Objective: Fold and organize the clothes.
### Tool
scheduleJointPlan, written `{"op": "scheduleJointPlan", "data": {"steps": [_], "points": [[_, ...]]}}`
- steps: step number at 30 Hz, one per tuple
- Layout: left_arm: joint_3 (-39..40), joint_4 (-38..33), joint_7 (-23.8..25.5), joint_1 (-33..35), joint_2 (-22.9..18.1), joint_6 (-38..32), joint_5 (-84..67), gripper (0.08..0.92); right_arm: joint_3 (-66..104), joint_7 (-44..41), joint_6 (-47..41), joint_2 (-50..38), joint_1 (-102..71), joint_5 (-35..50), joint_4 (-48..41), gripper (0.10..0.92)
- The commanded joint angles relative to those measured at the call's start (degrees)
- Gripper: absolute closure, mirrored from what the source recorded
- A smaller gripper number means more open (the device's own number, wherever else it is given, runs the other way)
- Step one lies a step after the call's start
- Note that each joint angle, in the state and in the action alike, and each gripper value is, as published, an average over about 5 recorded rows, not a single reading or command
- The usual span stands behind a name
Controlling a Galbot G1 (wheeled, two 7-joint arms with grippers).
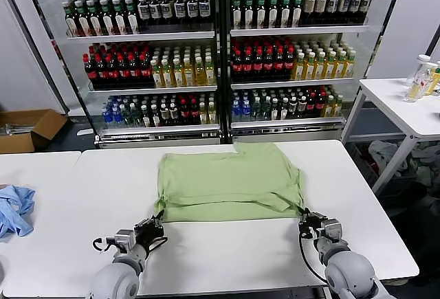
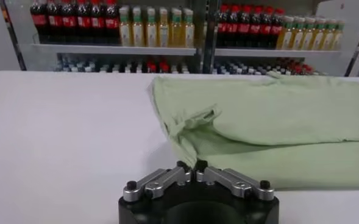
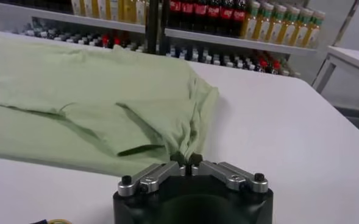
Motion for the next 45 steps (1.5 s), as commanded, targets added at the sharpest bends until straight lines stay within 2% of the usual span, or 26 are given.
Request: {"op": "scheduleJointPlan", "data": {"steps": [1,12,22,25,34,45], "points": [[-3.3,-12.9,-0.3,13.7,-0.1,0.2,0.4,0.905,4.6,0.2,-0.1,-2.6,-10.7,0.3,9.8,0.892],[-5.4,-21.1,-0.4,27.8,0.1,-0.6,3.8,0.905,11.1,0.1,0.5,-4.5,-25.6,-1.8,18.7,0.892],[-8.3,-22.4,-0.8,30.5,2.3,0.2,4.7,0.900,11.2,0.2,-0.7,-5.5,-26.6,-4.3,20.3,0.871],[-8.5,-22.2,-1.3,29.6,2.4,0.2,4.8,0.850,11.4,0.2,0.3,-5.5,-25.0,-4.6,20.2,0.801],[-8.1,-20.4,-3.0,23.6,4.0,-2.0,2.3,0.594,10.6,1.1,4.4,-8.6,-17.8,-1.0,17.6,0.541],[-6.4,-9.1,-5.8,7.5,11.1,-2.2,-5.7,0.273,-7.7,3.7,0.6,-6.3,11.4,5.9,3.7,0.236]]}}
